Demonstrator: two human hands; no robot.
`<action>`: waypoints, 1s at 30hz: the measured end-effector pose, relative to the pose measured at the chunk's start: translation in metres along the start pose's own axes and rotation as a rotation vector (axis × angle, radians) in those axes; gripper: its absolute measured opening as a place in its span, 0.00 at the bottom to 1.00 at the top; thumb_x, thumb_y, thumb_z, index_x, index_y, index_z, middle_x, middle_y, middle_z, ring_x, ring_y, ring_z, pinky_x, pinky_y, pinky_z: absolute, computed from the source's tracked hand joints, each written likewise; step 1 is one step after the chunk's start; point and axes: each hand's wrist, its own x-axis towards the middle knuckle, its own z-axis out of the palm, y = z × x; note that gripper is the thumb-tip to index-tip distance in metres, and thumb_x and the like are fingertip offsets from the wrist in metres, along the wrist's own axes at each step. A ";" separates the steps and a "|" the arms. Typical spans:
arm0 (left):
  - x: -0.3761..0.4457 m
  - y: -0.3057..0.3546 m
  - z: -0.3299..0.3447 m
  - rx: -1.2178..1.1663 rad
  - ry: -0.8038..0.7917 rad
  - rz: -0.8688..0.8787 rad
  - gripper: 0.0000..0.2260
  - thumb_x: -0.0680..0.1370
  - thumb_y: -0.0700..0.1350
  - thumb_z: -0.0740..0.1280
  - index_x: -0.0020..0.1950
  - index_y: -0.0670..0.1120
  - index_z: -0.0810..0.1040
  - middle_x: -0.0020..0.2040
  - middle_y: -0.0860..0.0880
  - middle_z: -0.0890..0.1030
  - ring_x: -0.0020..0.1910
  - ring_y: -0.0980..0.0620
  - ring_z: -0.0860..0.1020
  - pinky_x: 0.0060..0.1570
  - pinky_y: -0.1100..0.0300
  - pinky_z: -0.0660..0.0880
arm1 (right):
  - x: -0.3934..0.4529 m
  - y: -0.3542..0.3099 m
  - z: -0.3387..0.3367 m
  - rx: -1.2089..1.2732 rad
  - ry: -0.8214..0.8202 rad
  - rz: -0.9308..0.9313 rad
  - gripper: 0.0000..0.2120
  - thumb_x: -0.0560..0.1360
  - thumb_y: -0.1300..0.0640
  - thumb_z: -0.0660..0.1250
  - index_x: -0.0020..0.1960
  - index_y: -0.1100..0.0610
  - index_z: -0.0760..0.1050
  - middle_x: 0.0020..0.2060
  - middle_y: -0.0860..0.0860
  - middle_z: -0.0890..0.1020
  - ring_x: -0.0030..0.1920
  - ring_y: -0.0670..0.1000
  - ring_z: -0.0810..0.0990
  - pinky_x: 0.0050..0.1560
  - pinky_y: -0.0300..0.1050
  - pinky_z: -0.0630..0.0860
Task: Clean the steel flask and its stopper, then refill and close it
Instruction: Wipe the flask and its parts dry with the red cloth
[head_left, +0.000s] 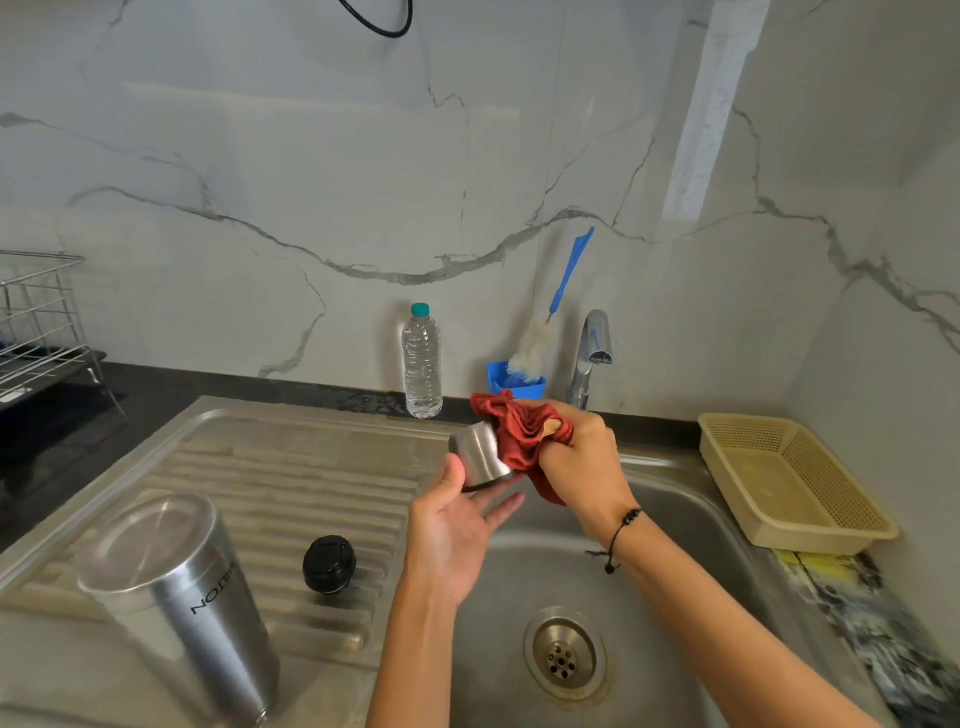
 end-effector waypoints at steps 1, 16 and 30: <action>0.000 0.000 0.001 -0.012 -0.024 -0.008 0.37 0.59 0.54 0.80 0.64 0.41 0.75 0.62 0.35 0.77 0.61 0.34 0.76 0.63 0.39 0.69 | 0.004 0.001 -0.002 0.014 0.007 0.012 0.20 0.72 0.71 0.60 0.53 0.53 0.82 0.47 0.49 0.85 0.42 0.37 0.78 0.48 0.27 0.73; 0.004 -0.001 0.001 -0.188 0.218 0.222 0.25 0.82 0.46 0.51 0.38 0.49 0.86 0.38 0.49 0.84 0.40 0.54 0.81 0.40 0.63 0.75 | -0.017 -0.010 0.029 -0.365 -0.260 -0.433 0.21 0.67 0.59 0.61 0.58 0.53 0.79 0.58 0.53 0.81 0.64 0.48 0.75 0.62 0.44 0.73; -0.004 -0.006 0.011 0.034 0.256 0.158 0.18 0.79 0.50 0.57 0.35 0.49 0.82 0.33 0.49 0.80 0.33 0.52 0.75 0.34 0.56 0.66 | 0.000 -0.015 0.017 -0.367 -0.318 -0.122 0.21 0.71 0.66 0.59 0.58 0.50 0.80 0.47 0.52 0.85 0.51 0.51 0.79 0.52 0.36 0.73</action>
